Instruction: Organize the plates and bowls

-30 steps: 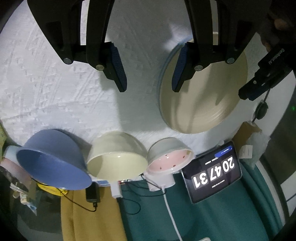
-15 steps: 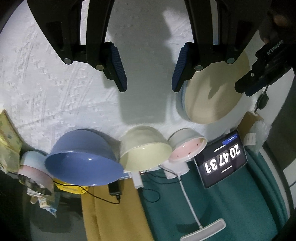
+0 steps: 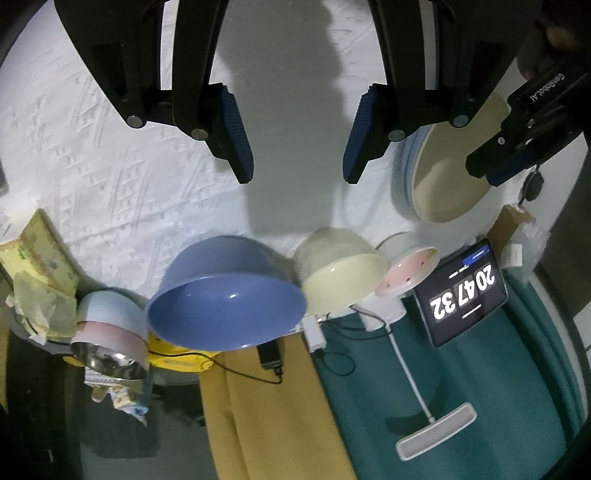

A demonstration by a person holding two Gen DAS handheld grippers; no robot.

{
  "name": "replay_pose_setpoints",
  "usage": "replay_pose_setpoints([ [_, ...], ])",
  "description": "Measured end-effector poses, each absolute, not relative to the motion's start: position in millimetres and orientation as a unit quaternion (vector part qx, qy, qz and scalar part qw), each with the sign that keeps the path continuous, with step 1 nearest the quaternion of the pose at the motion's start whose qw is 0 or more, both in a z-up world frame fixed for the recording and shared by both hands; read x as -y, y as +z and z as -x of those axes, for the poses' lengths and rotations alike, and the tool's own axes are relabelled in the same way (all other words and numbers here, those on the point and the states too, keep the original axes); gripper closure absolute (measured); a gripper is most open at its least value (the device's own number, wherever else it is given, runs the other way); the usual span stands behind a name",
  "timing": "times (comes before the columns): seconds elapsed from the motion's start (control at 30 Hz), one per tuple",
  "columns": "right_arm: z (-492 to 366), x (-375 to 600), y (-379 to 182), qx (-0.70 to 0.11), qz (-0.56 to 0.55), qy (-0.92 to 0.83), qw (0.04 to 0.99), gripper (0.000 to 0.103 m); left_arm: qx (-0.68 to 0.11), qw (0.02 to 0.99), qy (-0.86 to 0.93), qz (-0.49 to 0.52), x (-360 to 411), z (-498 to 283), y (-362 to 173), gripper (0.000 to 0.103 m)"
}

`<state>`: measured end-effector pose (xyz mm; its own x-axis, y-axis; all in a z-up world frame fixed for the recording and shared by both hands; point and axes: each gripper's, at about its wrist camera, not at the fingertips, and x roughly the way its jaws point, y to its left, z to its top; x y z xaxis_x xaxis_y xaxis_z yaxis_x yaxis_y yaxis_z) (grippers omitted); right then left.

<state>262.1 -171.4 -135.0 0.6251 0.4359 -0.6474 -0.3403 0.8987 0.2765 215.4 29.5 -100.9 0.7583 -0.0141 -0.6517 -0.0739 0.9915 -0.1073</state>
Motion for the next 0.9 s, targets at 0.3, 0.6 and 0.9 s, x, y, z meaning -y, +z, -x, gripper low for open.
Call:
replay_pose_setpoints([
  [0.3,-273.3,198.4,-133.3,-0.369,-0.068,0.198,0.906,0.05,-0.343,0.938,-0.008,0.057,-5.6,-236.8,-97.1,0.048],
  [0.6,-289.7,215.5,-130.6,-0.363,-0.064,0.185,0.911,0.05,-0.331,0.943,-0.023,0.036,11.9,-265.2,-90.8,0.048],
  [0.9,-314.0,227.5,-126.1,-0.354,-0.061,0.167,0.918,0.05,-0.312,0.949,-0.032,0.02,23.3,-293.7,-84.9,0.048],
])
